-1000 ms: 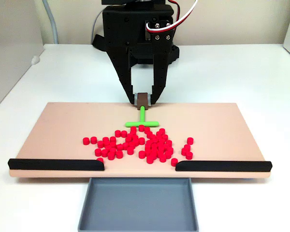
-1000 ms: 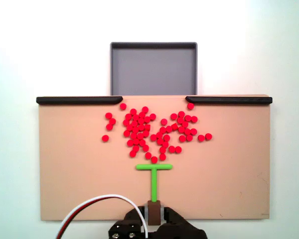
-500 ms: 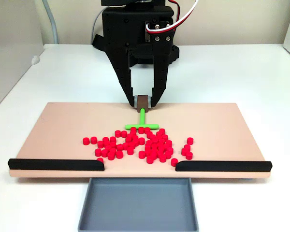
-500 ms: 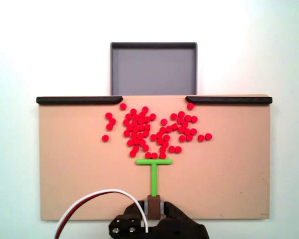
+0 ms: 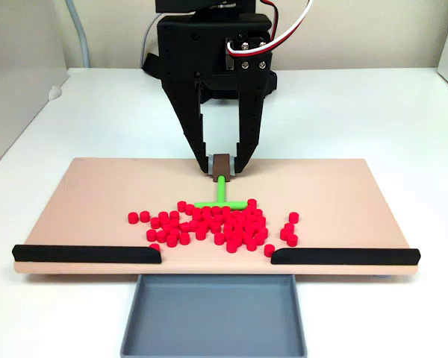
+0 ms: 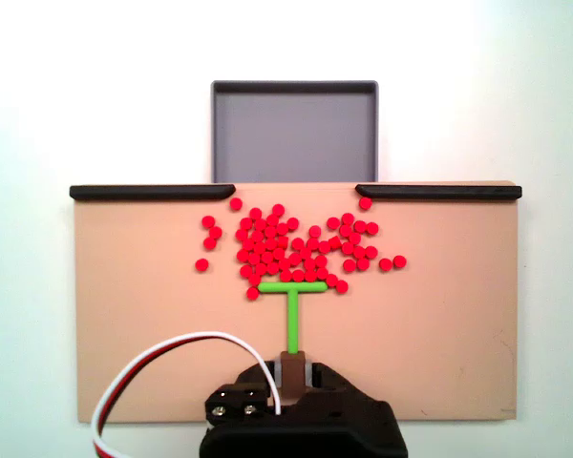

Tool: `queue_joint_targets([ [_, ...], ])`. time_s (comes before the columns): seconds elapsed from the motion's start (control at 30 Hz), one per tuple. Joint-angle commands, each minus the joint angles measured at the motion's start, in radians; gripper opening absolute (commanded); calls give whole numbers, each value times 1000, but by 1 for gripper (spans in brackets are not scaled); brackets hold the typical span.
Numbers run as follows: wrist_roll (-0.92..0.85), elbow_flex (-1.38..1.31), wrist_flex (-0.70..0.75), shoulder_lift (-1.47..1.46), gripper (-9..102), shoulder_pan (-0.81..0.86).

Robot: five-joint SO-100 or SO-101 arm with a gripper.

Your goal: Gather the bottom side granules

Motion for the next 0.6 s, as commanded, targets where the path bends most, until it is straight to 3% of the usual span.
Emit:
queue_joint_targets([
  [0.0, 12, -20, -6, -40, 5, -5],
  [0.57, 8, -91, -6, -92, 5, -6],
])
